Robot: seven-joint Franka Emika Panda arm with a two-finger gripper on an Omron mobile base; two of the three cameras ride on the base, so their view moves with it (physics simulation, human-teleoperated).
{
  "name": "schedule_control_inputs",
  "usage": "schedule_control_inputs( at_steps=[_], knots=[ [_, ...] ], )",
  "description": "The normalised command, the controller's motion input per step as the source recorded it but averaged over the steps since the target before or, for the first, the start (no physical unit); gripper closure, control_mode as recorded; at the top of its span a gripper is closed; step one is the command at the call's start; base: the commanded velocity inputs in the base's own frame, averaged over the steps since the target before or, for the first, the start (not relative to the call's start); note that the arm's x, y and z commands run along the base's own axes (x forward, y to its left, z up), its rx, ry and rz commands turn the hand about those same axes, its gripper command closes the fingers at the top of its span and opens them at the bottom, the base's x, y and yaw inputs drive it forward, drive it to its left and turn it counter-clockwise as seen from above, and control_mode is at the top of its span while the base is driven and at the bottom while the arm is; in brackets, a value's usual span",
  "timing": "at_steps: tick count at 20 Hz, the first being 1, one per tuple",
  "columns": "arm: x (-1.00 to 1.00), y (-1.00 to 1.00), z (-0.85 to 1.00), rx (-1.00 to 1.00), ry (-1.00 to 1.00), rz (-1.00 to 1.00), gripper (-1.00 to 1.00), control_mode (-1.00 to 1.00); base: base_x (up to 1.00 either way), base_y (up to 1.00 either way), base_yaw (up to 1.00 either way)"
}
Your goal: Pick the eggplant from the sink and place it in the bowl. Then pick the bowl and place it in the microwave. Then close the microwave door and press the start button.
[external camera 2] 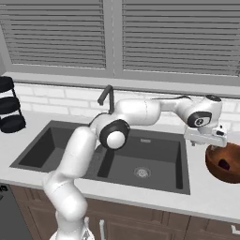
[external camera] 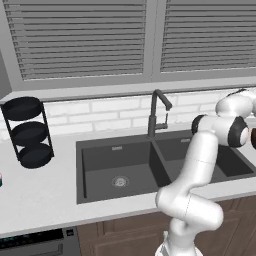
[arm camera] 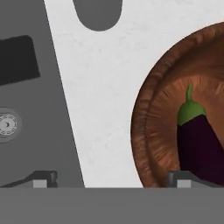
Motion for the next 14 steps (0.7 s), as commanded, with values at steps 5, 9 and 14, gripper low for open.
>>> schedule_control_inputs(
  at_steps=[5, 9, 14],
  knots=[
    [0.28, -0.22, -0.04, 0.00, 0.08, 0.11, -1.00, -1.00, 0.00, 0.00, 0.00],
    [0.22, -0.34, 0.00, 0.00, 0.15, 0.03, -1.00, -1.00, 0.00, 0.00, 0.00],
    [0.07, -0.22, -0.08, 0.00, 0.15, 0.03, -1.00, -1.00, 0.00, 0.00, 0.00]
  ],
)
